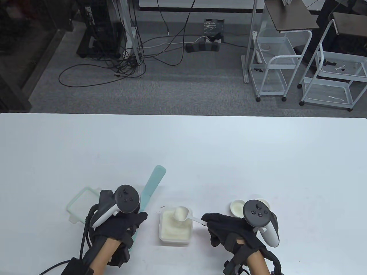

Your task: Scoop white sugar with coffee spoon and level it off using dessert spatula

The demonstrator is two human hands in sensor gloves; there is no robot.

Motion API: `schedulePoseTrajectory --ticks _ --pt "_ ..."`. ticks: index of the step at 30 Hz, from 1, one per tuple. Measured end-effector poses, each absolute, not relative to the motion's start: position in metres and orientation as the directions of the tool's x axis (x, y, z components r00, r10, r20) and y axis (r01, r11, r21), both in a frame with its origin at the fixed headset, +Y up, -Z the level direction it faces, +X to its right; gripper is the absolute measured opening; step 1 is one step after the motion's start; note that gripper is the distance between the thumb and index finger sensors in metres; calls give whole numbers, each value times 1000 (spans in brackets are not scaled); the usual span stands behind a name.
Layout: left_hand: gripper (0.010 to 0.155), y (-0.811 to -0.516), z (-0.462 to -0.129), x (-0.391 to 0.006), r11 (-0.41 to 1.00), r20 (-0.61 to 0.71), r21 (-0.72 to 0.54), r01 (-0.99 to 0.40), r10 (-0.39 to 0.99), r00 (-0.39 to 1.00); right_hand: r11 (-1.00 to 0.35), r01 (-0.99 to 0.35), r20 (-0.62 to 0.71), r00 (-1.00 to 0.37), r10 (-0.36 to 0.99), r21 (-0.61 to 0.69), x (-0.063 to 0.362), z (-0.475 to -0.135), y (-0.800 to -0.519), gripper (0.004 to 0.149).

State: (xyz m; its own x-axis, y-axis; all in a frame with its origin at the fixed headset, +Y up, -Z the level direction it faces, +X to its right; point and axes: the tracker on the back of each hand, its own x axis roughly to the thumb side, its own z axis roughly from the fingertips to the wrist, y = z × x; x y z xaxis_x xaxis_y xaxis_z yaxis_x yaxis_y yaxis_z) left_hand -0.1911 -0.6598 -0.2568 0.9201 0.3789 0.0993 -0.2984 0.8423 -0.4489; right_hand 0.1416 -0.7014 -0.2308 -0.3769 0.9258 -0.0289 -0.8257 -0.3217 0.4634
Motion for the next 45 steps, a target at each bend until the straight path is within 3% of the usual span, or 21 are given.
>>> schedulePoseTrajectory --ticks 7,11,45 --pt "52 -655 -232 -147 771 243 -584 -254 464 852 -310 -835 -40 -367 929 455 145 -231 -701 44" --pt "52 -657 -223 -132 791 283 -585 -177 404 870 -308 -836 -41 -366 930 454 145 -230 -701 44" --pt "51 -669 -225 -130 769 273 -634 -82 321 907 -284 -826 -56 -354 934 487 141 -231 -703 45"
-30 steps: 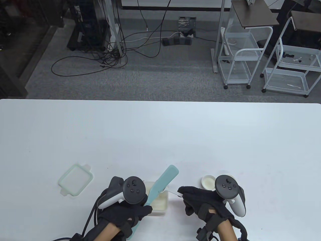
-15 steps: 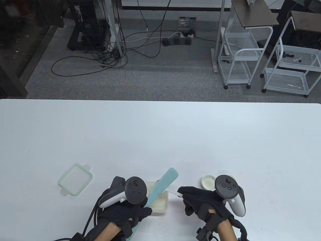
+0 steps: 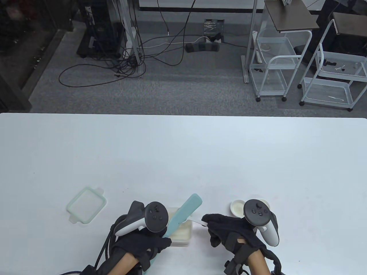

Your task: Scoop white sugar with coffee spoon and level it off using dessert spatula

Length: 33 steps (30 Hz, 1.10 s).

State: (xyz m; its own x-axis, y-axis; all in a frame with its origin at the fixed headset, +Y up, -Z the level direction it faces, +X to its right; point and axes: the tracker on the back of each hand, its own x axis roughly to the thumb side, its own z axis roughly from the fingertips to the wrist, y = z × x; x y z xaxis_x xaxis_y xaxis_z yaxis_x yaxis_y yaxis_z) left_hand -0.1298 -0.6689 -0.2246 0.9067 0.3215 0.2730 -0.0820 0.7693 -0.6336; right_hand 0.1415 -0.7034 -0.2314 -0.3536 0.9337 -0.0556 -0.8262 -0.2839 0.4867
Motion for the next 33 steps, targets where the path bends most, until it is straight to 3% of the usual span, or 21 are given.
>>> schedulePoseTrajectory --ticks 33 --pt "51 -668 -231 -141 775 235 -631 17 171 957 -264 -833 -97 -352 931 485 149 -231 -705 45"
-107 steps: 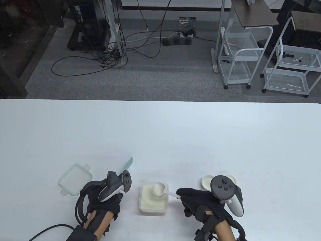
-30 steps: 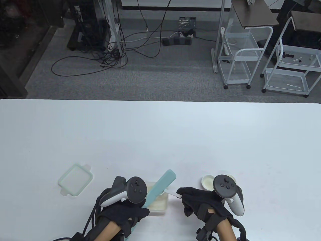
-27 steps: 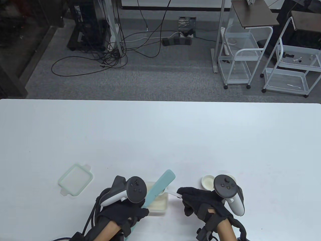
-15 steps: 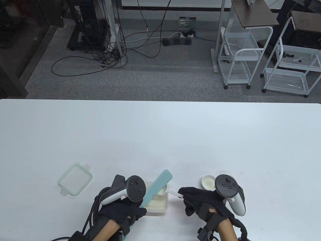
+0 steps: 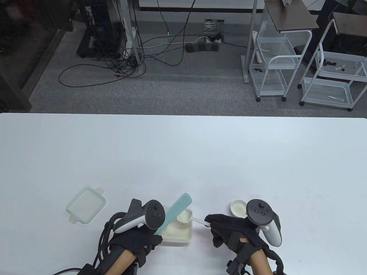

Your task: Scoop white sugar with coffee spoon and level it off using dessert spatula

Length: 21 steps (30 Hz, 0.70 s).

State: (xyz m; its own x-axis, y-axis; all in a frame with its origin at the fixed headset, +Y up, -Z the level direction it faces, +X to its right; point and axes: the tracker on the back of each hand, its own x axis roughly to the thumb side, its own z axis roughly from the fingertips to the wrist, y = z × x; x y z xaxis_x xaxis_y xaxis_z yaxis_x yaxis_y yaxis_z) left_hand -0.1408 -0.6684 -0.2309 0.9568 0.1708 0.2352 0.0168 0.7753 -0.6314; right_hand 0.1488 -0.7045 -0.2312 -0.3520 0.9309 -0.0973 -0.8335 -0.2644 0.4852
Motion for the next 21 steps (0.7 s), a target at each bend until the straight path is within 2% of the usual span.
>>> schedulePoseTrajectory --ticks 10,17,21 --pt "51 -668 -235 -147 783 219 -622 5 168 961 -264 -823 -114 -366 923 504 149 -231 -705 45" --pt "50 -660 -235 -147 886 255 -457 77 47 966 -231 -823 -100 -327 940 519 152 -230 -700 45" --pt "50 -659 -233 -144 887 270 -450 106 22 963 -230 -816 -101 -331 938 530 151 -230 -701 45"
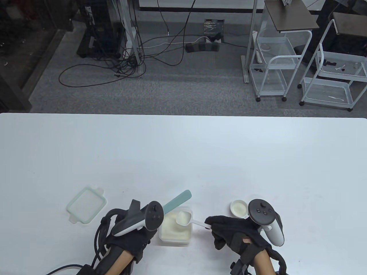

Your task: Scoop white sugar with coffee spoon and level it off using dessert spatula

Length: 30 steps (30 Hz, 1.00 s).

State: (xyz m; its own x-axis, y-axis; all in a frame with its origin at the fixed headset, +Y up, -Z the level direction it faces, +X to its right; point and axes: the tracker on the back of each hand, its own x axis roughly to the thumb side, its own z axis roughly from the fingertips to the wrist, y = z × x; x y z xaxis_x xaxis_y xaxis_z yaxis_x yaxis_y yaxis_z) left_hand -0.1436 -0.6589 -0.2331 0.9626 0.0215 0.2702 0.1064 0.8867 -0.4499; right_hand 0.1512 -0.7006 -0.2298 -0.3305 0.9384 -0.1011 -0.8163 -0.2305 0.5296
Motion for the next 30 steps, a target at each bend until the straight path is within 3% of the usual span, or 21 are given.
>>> schedulePoseTrajectory --ticks 2,4,5,8,10,11,20,25,30 --pt "50 -662 -233 -141 878 277 -466 112 24 961 -229 -814 -100 -330 939 533 151 -230 -701 45" --pt "50 -667 -230 -136 839 297 -473 267 -133 946 -232 -816 -100 -331 938 530 151 -230 -701 45" --pt "49 -667 -231 -136 852 299 -443 278 -152 942 -233 -812 -100 -334 937 535 150 -230 -701 45" --pt "50 -660 -231 -137 906 286 -401 138 -19 958 -229 -813 -92 -326 941 536 150 -230 -700 45" --pt "50 -666 -229 -136 827 310 -504 250 -96 946 -228 -812 -88 -323 942 537 149 -230 -699 45" --pt "49 -667 -231 -136 839 311 -482 255 -108 944 -227 -811 -88 -322 943 539 149 -230 -700 45" --pt "50 -656 -235 -151 886 255 -454 99 23 967 -205 -825 -83 -290 953 526 153 -229 -698 45" --pt "50 -661 -246 -167 931 169 -353 89 -29 985 -210 -836 -72 -284 956 506 155 -229 -697 45" --pt "50 -676 -261 -187 936 73 -338 100 -80 994 -217 -839 -67 -287 956 498 155 -230 -698 45"
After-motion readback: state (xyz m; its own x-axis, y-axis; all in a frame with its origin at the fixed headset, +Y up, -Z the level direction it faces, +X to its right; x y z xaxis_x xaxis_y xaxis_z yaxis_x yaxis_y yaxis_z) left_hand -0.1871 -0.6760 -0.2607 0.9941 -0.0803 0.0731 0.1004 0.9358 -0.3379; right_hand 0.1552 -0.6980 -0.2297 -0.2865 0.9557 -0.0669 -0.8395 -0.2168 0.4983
